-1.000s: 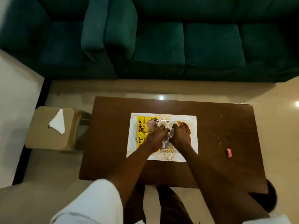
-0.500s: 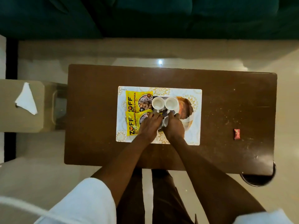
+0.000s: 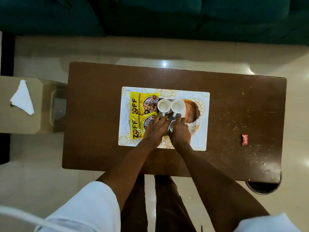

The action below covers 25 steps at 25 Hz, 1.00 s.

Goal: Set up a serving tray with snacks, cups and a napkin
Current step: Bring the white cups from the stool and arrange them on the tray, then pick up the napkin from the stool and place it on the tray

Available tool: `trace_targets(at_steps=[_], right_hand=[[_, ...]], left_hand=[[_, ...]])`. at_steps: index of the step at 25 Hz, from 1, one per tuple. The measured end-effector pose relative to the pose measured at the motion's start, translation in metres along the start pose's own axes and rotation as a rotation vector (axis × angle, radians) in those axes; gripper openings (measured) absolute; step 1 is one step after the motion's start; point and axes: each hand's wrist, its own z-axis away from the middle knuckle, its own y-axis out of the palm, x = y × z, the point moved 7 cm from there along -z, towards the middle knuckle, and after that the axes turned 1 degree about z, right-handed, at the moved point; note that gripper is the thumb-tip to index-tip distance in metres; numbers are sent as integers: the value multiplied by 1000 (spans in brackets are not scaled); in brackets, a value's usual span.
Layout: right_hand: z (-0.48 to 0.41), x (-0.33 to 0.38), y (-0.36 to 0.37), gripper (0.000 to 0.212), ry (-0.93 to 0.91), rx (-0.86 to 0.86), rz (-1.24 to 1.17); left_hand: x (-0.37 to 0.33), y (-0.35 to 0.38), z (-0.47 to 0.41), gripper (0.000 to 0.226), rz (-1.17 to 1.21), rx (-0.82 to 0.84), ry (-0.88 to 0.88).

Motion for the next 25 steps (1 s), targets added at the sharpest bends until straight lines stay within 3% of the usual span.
trace_targets(at_steps=[3,6,10,13,17,21,25], right_hand=[[11,1,-9,87,8,8,99],[33,2,-40,72,-8,-31,196],[69,57,-127,67,-184,-68,312],[86,142,-225,75,-322,-148,267],[114,298,-325,76,-572,-377,242],[170,445,-347,106,-807,-497,304],[225,581,-332,111,-980,-551,363]], left_hand=[[-3,-11,10,82,-26,-9,-17],[-4,-42,38,81,-28,17,-43],[23,-142,92,77,-47,-59,-168],[71,-256,129,80,-81,-197,-291],[172,-395,202,77,-5,-441,-523],[260,-462,295,87,42,-640,-711],[348,-510,372,93,84,-754,-793]])
